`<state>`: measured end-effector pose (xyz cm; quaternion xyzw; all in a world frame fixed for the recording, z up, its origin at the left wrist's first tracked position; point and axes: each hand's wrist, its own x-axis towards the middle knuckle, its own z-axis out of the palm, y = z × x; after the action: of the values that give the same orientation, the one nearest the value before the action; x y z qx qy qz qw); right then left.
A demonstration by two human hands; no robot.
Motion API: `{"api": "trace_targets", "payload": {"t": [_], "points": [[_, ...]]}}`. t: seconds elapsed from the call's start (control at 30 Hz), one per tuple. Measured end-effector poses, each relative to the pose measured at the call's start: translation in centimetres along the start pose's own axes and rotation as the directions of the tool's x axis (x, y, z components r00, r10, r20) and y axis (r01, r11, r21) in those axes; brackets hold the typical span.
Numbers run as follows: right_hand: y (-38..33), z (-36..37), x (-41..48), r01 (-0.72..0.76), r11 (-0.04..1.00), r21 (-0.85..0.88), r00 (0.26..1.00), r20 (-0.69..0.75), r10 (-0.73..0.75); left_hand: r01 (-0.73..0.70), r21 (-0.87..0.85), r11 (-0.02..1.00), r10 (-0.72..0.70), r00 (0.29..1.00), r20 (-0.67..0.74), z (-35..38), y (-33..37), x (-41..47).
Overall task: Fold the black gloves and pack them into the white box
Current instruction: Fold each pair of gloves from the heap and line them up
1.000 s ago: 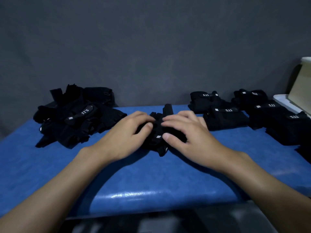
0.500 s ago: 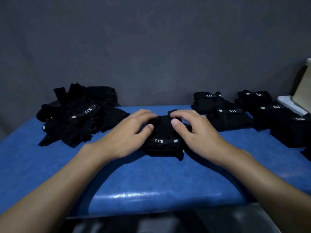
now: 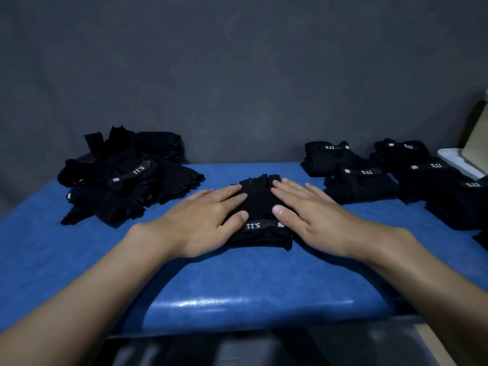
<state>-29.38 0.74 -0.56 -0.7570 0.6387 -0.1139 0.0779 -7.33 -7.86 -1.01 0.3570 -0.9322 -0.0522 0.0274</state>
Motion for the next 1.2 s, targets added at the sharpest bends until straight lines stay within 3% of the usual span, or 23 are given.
{"api": "trace_targets", "payload": {"t": [0.07, 0.2, 0.3, 0.4, 0.7, 0.93, 1.07, 1.2], "points": [[0.0, -0.4, -0.1, 0.082, 0.995, 0.061, 0.994, -0.081, -0.077, 0.01, 0.063, 0.998, -0.009, 1.0, -0.017, -0.3, 0.2, -0.4], [-0.4, -1.3, -1.0, 0.108, 0.981, 0.164, 0.993, 0.035, -0.115, 0.024, 0.132, 0.991, -0.011, 0.995, -0.098, -0.8, 0.4, -1.0], [-0.2, -1.0, -1.2, 0.109, 0.983, 0.144, 0.987, 0.1, -0.124, -0.082, 0.006, 0.997, 0.082, 0.988, -0.131, -1.4, 0.4, -1.5], [0.1, -0.7, -0.8, 0.099, 0.973, 0.208, 0.991, 0.066, -0.115, -0.184, -0.209, 0.96, 0.169, 0.982, -0.088, -2.0, 0.7, -2.0], [-0.1, -1.3, -0.8, 0.05, 0.948, 0.313, 0.999, -0.029, -0.043, -0.276, -0.147, 0.95, 0.256, 0.956, -0.146, -1.8, 0.4, -1.8], [0.1, -1.3, -0.7, 0.07, 0.93, 0.361, 0.997, -0.047, -0.056, -0.312, -0.054, 0.948, 0.289, 0.922, -0.257, -1.6, 1.1, -2.0], [0.2, -1.5, -1.0, 0.081, 0.899, 0.43, 0.997, -0.035, -0.073, -0.301, -0.136, 0.944, 0.245, 0.913, -0.326, -1.7, 0.9, -2.1], [-0.1, -1.5, -0.9, 0.167, 0.886, 0.432, 0.981, -0.158, -0.108, -0.266, -0.256, 0.929, 0.183, 0.934, -0.307, -1.5, 0.7, -2.0]]}}
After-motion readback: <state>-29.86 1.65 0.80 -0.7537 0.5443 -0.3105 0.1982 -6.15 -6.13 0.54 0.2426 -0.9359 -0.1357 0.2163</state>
